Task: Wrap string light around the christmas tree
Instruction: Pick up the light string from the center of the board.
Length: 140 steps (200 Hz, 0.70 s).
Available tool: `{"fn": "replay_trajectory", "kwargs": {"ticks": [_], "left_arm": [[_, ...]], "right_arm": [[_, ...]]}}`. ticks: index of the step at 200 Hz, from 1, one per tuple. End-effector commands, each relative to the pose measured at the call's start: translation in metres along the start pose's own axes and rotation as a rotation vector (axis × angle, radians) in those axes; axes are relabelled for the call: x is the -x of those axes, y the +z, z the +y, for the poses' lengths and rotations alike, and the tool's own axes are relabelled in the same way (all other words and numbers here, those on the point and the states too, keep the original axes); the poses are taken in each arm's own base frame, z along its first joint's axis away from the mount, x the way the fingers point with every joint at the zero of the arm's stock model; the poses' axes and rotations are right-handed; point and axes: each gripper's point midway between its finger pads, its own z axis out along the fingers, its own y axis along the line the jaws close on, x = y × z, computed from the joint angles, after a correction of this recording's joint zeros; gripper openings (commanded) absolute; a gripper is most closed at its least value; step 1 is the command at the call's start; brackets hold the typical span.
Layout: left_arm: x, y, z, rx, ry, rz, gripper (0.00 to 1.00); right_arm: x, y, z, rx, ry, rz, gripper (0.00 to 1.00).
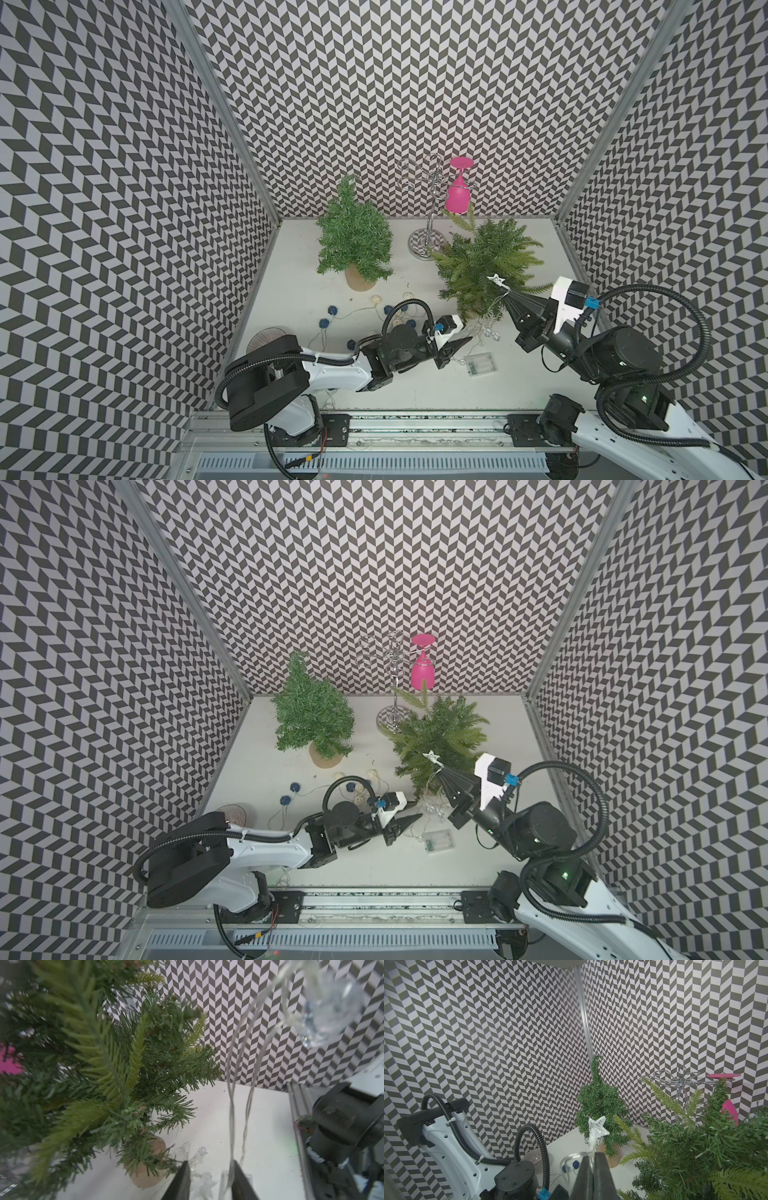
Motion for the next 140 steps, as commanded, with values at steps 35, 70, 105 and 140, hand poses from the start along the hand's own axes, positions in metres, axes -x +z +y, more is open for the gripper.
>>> {"fn": "replay_trajectory", "kwargs": {"ticks": [35, 70, 105, 140], "left_arm": [[0.061, -0.029, 0.022, 0.131, 0.008, -0.102, 0.00], [0.120, -0.057, 0.045, 0.223, 0.031, -0.169, 0.00], [0.163, -0.047, 0.059, 0.274, 0.105, -0.165, 0.00], [0.197, -0.037, 0.079, 0.332, 0.127, -0.164, 0.00]], "right_arm": [[0.011, -0.013, -0.026, -0.149, 0.029, -0.084, 0.00], [0.027, -0.029, -0.053, -0.316, 0.078, -0.144, 0.00], [0.036, -0.034, -0.076, -0.463, 0.126, -0.185, 0.00], [0.054, -0.046, -0.080, -0.492, 0.129, -0.243, 0.00]]}}
